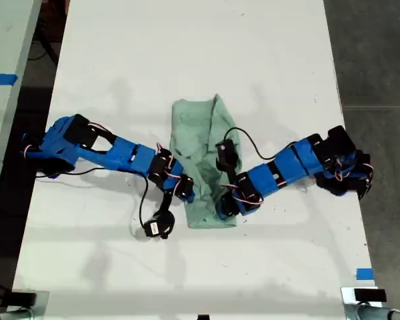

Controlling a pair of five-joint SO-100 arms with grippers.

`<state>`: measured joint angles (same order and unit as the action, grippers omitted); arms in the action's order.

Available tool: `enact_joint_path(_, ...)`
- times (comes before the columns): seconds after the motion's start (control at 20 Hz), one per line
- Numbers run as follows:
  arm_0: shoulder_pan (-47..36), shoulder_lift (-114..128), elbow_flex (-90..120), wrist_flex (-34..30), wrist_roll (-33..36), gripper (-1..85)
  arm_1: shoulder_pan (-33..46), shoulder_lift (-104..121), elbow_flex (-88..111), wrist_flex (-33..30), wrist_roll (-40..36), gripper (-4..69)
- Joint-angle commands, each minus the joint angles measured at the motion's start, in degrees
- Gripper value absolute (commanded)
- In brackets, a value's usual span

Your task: Fold t shirt

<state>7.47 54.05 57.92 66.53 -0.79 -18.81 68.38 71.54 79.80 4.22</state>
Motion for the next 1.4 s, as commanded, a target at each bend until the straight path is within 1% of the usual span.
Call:
enact_joint_path(0.0,0.18,2.37,-2.2,-0.44,0.79,-0.3,-0.97,0.53,-4.66,0.7,0.0,3.9)
enact_joint_path(0.05,0.35,2.99,-2.2,-0.09,0.79,-0.3,-1.14,0.7,-4.75,0.62,0.26,0.8)
enact_joint_path(0.15,0.79,5.1,-2.2,0.26,0.79,-0.3,-1.41,0.7,-6.5,0.7,-0.35,0.8)
enact_joint_path(0.3,1.23,10.63,-2.2,0.62,0.79,-0.3,-1.49,1.05,-15.73,4.31,-2.46,0.8)
enact_joint_path(0.5,-0.97,19.16,-1.58,1.05,2.64,-0.3,2.46,8.44,-17.4,3.52,-7.65,0.8)
enact_joint_path(0.65,-4.31,25.22,-0.09,2.72,4.75,-0.3,7.47,14.68,-15.64,2.9,-11.95,0.8)
enact_joint_path(0.75,-7.21,28.3,1.49,5.45,5.89,-0.3,11.34,18.98,-13.97,2.99,-14.5,0.8)
enact_joint_path(0.85,-10.63,31.2,2.64,8.17,7.38,-0.3,15.64,23.03,-13.01,3.6,-17.67,0.8)
enact_joint_path(1.0,-16.61,36.12,5.89,10.37,9.93,-0.3,22.59,28.65,-10.02,3.96,-22.41,0.8)
enact_joint_path(1.2,-25.4,37.79,8.17,12.74,14.06,-0.3,32.61,31.73,-6.59,1.41,-30.5,0.8)
enact_joint_path(1.3,-29.27,37.44,9.23,13.27,15.73,-0.3,37.53,31.82,-3.52,-1.41,-33.84,0.8)
enact_joint_path(1.35,-31.11,37.0,9.67,13.36,16.7,-0.3,39.64,31.82,-1.32,-3.87,-35.86,0.8)
